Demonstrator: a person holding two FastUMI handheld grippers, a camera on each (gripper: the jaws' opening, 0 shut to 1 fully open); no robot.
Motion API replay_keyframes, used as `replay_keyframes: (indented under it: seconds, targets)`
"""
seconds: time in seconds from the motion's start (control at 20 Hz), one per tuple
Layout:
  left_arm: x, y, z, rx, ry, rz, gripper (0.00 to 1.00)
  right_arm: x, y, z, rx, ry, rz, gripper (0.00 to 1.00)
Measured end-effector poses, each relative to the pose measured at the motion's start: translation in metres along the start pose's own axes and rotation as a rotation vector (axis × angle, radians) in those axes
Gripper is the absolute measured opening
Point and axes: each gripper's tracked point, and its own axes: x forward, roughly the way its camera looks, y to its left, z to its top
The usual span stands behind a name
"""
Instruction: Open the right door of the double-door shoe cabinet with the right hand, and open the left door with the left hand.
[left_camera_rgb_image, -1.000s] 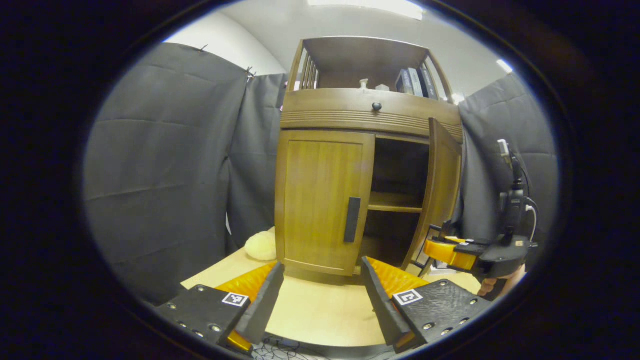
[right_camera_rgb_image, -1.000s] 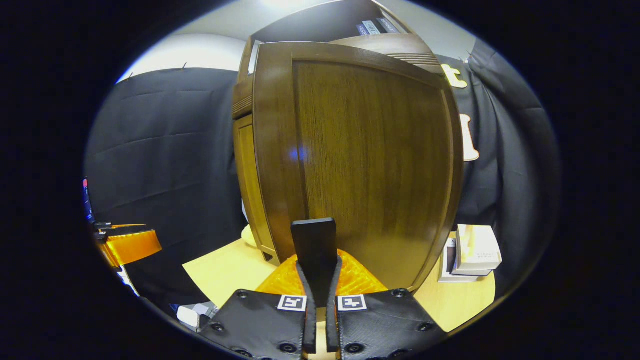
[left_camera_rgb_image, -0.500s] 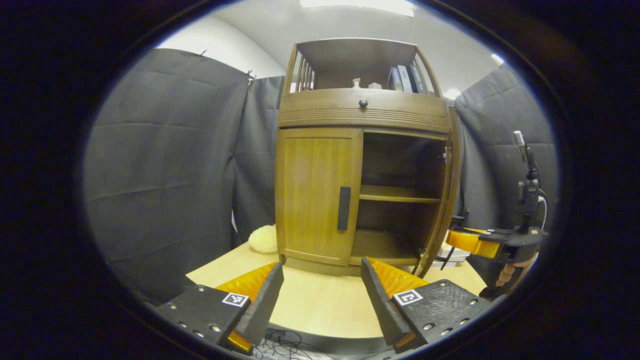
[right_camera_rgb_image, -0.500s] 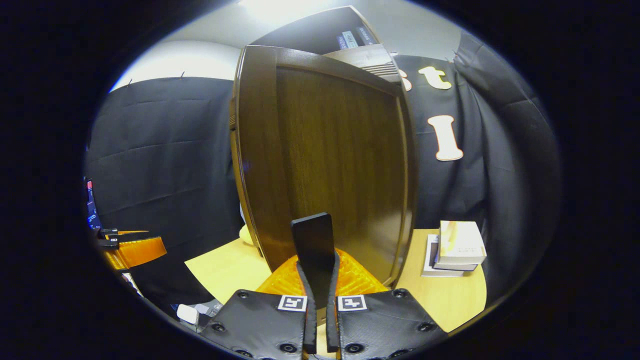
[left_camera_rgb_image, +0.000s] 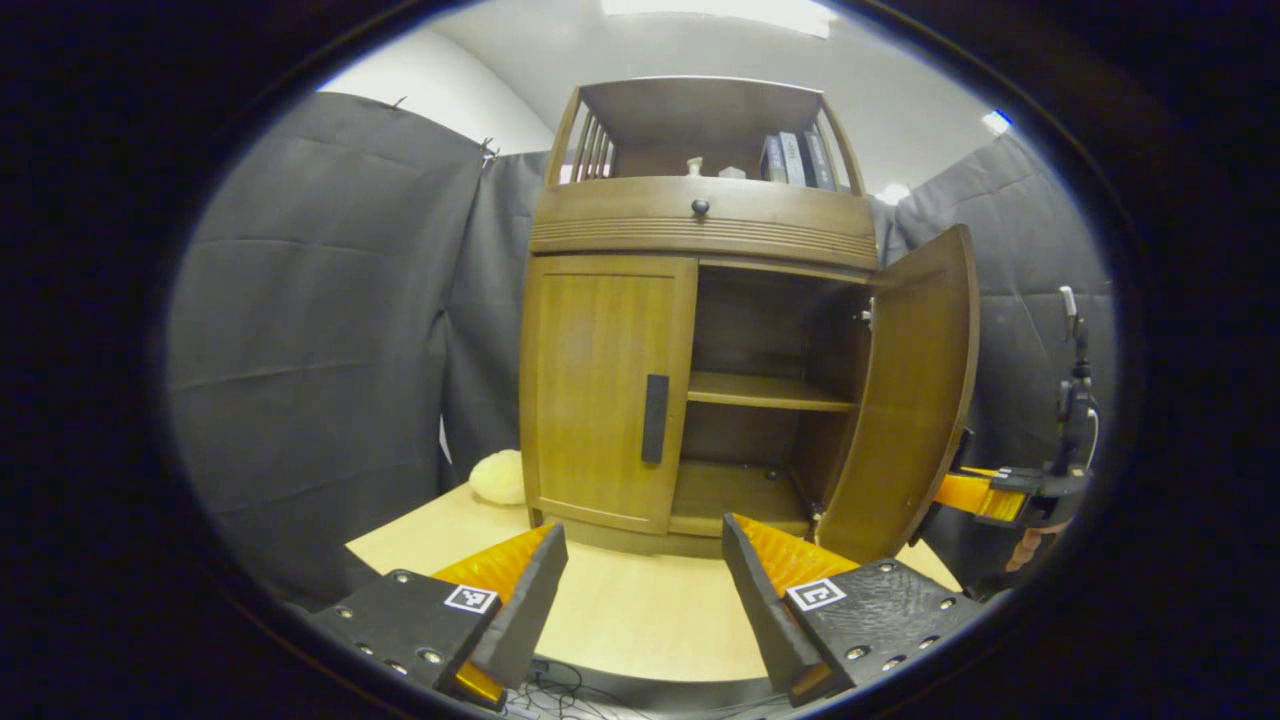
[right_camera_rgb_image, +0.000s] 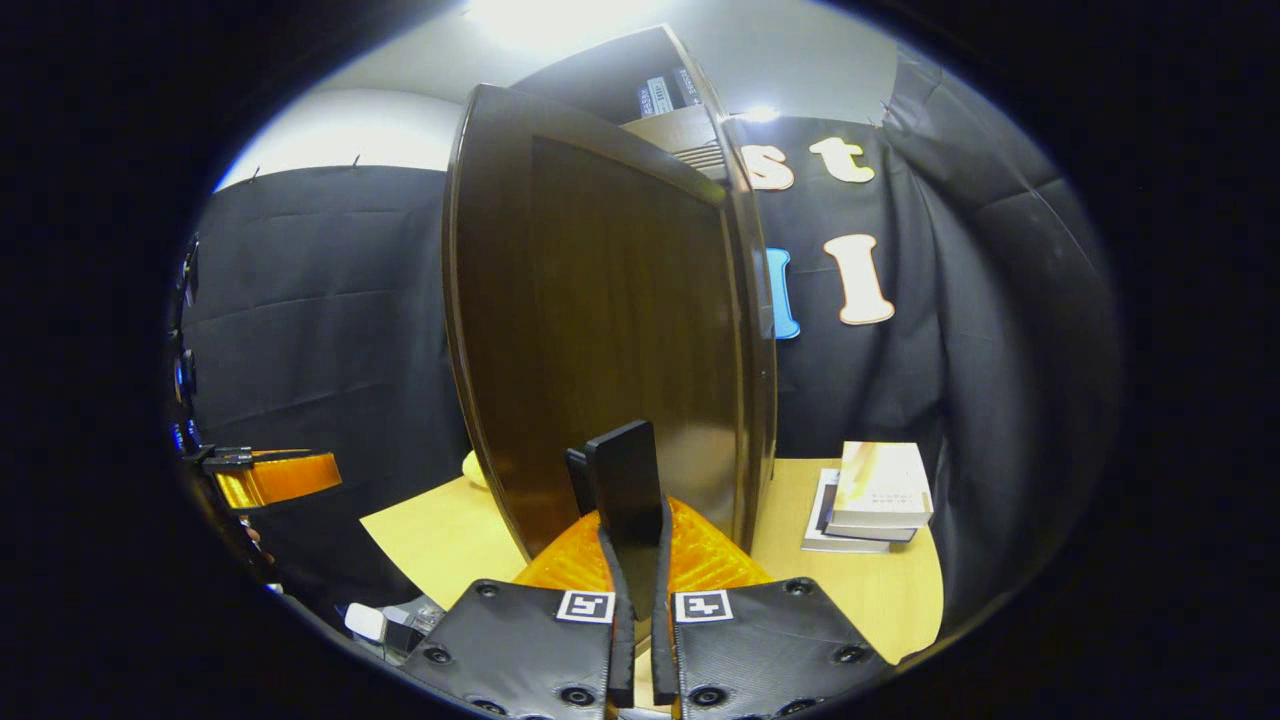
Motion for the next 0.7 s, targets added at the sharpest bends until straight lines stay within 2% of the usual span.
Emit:
replay_keyframes:
  seconds: [0.3,0.35,0.4,0.55,0.7]
  targets:
    - [0.000,-0.005,0.001,0.022,0.006,-0.036,0.91,-0.016,-0.041,0.002,0.017,-0.017,-0.082,0.08]
    - [0.001,-0.006,0.000,0.016,0.008,-0.042,0.91,-0.019,-0.051,0.002,0.025,-0.021,-0.102,0.05]
    - [-0.001,-0.009,-0.001,0.011,0.011,-0.046,0.91,-0.021,-0.057,0.003,0.040,-0.023,-0.109,0.11]
    - [-0.004,-0.009,-0.002,0.016,0.020,-0.051,0.91,-0.020,-0.054,0.001,0.093,-0.011,-0.094,0.05]
    - [-0.003,-0.005,-0.003,0.033,0.024,-0.042,0.91,-0.021,-0.055,0.003,0.069,-0.015,-0.136,0.07]
